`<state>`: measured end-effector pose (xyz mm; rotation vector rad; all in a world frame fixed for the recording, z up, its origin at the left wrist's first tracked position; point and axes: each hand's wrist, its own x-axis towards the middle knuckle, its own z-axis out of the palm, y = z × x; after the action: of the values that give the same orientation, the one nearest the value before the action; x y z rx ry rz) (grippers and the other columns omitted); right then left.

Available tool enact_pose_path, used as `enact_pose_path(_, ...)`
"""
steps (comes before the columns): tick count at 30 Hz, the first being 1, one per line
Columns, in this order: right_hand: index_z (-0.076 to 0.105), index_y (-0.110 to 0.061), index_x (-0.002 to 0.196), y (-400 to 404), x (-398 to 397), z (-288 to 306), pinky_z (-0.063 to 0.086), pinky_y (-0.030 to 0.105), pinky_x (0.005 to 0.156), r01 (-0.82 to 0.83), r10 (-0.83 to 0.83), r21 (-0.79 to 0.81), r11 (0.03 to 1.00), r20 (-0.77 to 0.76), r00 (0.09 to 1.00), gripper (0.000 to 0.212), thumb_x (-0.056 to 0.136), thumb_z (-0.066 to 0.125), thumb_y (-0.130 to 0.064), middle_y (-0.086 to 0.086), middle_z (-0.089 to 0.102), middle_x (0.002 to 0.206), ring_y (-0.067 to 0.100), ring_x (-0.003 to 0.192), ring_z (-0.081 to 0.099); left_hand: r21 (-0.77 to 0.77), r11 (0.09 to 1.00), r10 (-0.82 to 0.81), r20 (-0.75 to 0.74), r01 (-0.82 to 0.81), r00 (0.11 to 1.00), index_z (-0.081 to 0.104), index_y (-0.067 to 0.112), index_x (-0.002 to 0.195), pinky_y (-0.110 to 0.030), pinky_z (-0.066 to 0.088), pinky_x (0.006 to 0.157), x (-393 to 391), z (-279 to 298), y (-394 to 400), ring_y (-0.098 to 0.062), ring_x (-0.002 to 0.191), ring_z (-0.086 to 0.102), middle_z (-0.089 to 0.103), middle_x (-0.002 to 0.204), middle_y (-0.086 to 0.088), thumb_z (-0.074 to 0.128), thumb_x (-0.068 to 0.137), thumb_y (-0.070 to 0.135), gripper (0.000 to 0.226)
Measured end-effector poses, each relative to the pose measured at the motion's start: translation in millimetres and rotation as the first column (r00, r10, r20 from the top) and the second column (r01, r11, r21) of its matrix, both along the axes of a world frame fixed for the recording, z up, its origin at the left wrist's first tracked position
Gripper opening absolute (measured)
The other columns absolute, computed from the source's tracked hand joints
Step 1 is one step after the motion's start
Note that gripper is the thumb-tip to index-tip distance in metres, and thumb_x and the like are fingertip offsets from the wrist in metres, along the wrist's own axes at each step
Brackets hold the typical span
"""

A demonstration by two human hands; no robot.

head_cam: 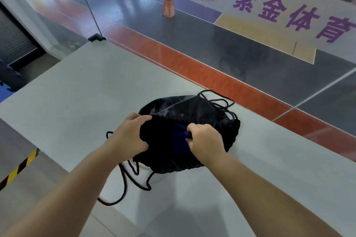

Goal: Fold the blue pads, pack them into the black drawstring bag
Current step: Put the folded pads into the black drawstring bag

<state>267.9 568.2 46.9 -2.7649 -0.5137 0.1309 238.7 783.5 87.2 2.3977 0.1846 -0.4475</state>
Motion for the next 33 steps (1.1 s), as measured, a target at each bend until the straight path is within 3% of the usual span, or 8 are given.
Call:
enact_pose_path(3, 0.067, -0.009, 0.101, 16, 2, -4, 0.048, 0.035, 0.065, -0.022, 0.022, 0.055, 0.998, 0.013, 1.0, 0.025, 0.079, 0.072, -0.02, 0.01, 0.069, 0.089, 0.032, 0.085, 0.062, -0.026, 0.999, -0.026, 0.027, 0.027, 0.999, 0.04, 0.021, 0.14, -0.014, 0.045, 0.072, 2, 2, 0, -0.007, 0.081, 0.055, 0.036, 0.121, 0.01, 0.066, 0.073, 0.002, 0.075)
enact_pose_path(7, 0.06, -0.014, 0.125, 33, -2, -2, 0.046, 0.035, 0.094, -0.113, 0.155, 0.177, 0.978, -0.245, 0.957, 0.041, 0.085, 0.066, -0.022, 0.008, 0.063, 0.121, 0.026, 0.113, 0.056, -0.051, 0.998, -0.029, 0.059, 0.032, 0.998, 0.04, 0.021, 0.14, -0.016, 0.043, 0.069, 4, 1, 1, -0.005, 0.07, 0.053, 0.036, 0.121, 0.011, 0.065, 0.074, 0.001, 0.073)
enact_pose_path(10, 0.057, -0.014, 0.129, 25, 0, 9, 0.043, 0.032, 0.104, -0.103, 0.208, 0.281, 0.954, -0.376, 0.903, 0.045, 0.085, 0.067, -0.017, 0.004, 0.058, 0.132, 0.02, 0.121, 0.053, -0.041, 0.999, -0.019, 0.08, 0.022, 0.997, 0.041, 0.024, 0.139, -0.017, 0.045, 0.068, 3, -2, 3, -0.008, 0.071, 0.054, 0.037, 0.12, 0.012, 0.065, 0.074, 0.002, 0.073)
enact_pose_path(14, 0.066, -0.016, 0.116, -3, -1, 19, 0.048, 0.024, 0.093, -0.115, 0.186, 0.248, 0.962, -0.283, 0.941, 0.03, 0.087, 0.065, -0.02, 0.0, 0.066, 0.118, 0.014, 0.108, 0.061, -0.043, 0.998, 0.058, 0.106, -0.053, 0.993, 0.035, 0.032, 0.135, -0.033, 0.052, 0.078, -3, -5, 1, -0.007, 0.078, 0.053, 0.047, 0.116, 0.012, 0.07, 0.075, 0.01, 0.073)
enact_pose_path(18, 0.07, -0.017, 0.104, -34, 0, 28, 0.044, 0.012, 0.073, 0.057, 0.015, 0.255, 0.965, -0.27, 0.963, 0.018, 0.088, 0.064, -0.023, -0.004, 0.072, 0.098, 0.007, 0.087, 0.064, -0.081, 0.991, 0.117, 0.101, -0.109, 0.988, 0.045, 0.023, 0.123, -0.025, 0.046, 0.075, -9, -8, -7, -0.011, 0.085, 0.055, 0.056, 0.108, 0.006, 0.072, 0.078, 0.016, 0.053)
enact_pose_path(22, 0.068, -0.02, 0.101, -64, 5, 26, 0.048, 0.023, 0.074, 0.194, -0.171, 0.159, 0.968, -0.147, 0.974, 0.015, 0.089, 0.062, -0.025, -0.004, 0.071, 0.098, 0.013, 0.089, 0.064, -0.038, 0.995, 0.092, 0.069, -0.089, 0.993, 0.053, 0.025, 0.118, -0.023, 0.043, 0.078, -21, -15, -17, -0.012, 0.093, 0.057, 0.055, 0.106, 0.006, 0.07, 0.081, 0.028, 0.04)
enact_pose_path(26, 0.059, -0.012, 0.12, -86, 17, 14, 0.044, 0.03, 0.091, 0.198, -0.196, 0.049, 0.979, -0.052, 0.979, 0.037, 0.086, 0.066, -0.023, 0.006, 0.063, 0.118, 0.022, 0.11, 0.056, -0.077, 0.988, 0.135, 0.03, -0.132, 0.99, 0.051, 0.031, 0.123, -0.025, 0.043, 0.082, -42, -23, -31, -0.012, 0.099, 0.053, 0.05, 0.108, 0.006, 0.068, 0.083, 0.031, 0.044)
enact_pose_path(33, 0.024, -0.022, 0.146, -97, 50, -10, 0.04, 0.047, 0.103, -0.019, -0.041, -0.212, 0.977, -0.277, 0.96, 0.073, 0.086, 0.063, -0.028, -0.002, 0.033, 0.151, 0.031, 0.131, 0.034, 0.004, 0.975, 0.224, -0.03, -0.224, 0.974, 0.045, 0.049, 0.131, -0.029, 0.044, 0.097, -80, -37, -57, -0.015, 0.11, 0.04, 0.034, 0.116, 0.005, 0.074, 0.077, 0.028, 0.065)
